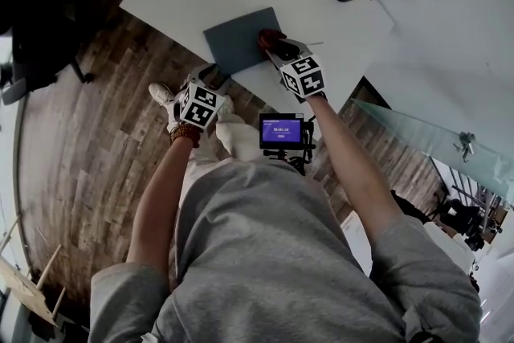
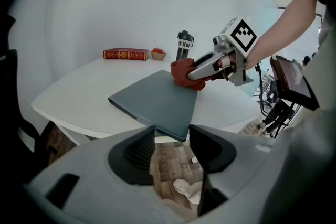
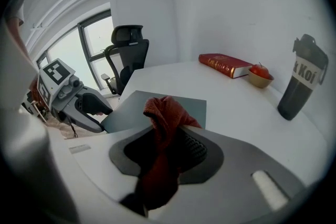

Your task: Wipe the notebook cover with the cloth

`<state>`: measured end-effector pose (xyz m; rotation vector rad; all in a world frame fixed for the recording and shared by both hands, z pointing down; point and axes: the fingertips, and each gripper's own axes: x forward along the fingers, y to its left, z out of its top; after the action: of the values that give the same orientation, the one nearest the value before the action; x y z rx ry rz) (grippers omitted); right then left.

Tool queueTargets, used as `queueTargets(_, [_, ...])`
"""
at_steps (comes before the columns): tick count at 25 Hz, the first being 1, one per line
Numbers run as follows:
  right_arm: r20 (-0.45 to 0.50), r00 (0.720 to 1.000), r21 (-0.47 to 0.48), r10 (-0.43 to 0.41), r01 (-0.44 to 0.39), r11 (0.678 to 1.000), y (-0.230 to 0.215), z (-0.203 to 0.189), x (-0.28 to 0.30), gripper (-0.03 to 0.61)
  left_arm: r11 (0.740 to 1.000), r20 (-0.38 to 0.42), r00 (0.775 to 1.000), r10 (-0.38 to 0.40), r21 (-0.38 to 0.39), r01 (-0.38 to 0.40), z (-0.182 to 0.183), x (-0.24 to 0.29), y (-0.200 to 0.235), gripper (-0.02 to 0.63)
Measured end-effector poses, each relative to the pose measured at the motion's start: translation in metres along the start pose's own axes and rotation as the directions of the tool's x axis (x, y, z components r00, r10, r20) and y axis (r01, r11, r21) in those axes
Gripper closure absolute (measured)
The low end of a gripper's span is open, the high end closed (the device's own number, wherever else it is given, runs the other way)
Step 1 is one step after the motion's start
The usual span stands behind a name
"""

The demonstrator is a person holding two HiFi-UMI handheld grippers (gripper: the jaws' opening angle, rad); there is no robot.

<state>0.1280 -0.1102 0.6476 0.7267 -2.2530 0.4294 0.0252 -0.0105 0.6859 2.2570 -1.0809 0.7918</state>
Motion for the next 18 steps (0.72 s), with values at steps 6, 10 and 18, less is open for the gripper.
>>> queueTargets(6, [-0.020,0.999,-0.048,0.027,-0.028,0.998,0.013,0.001,0.003,0.457,1.000,-0.010,1.000,-0.001,-0.001,0.001,0.001,0.002,-0.001,0.405])
queueTargets(10, [-0.018,0.999,-0.021,0.040,-0.040,0.999,0.019,0.002,0.006,0.462,1.000,-0.011,1.000,0.007,0.007,-0.007,0.000,0.002,0.001,0.405])
queueTargets(18, [-0.039,0.989,0.024,0.139,-0.138,0.990,0.037,0.005,0.013,0.468,1.000,-0.021,1.000,0.023,-0.004,-0.023,-0.003,0.004,0.002,0.403])
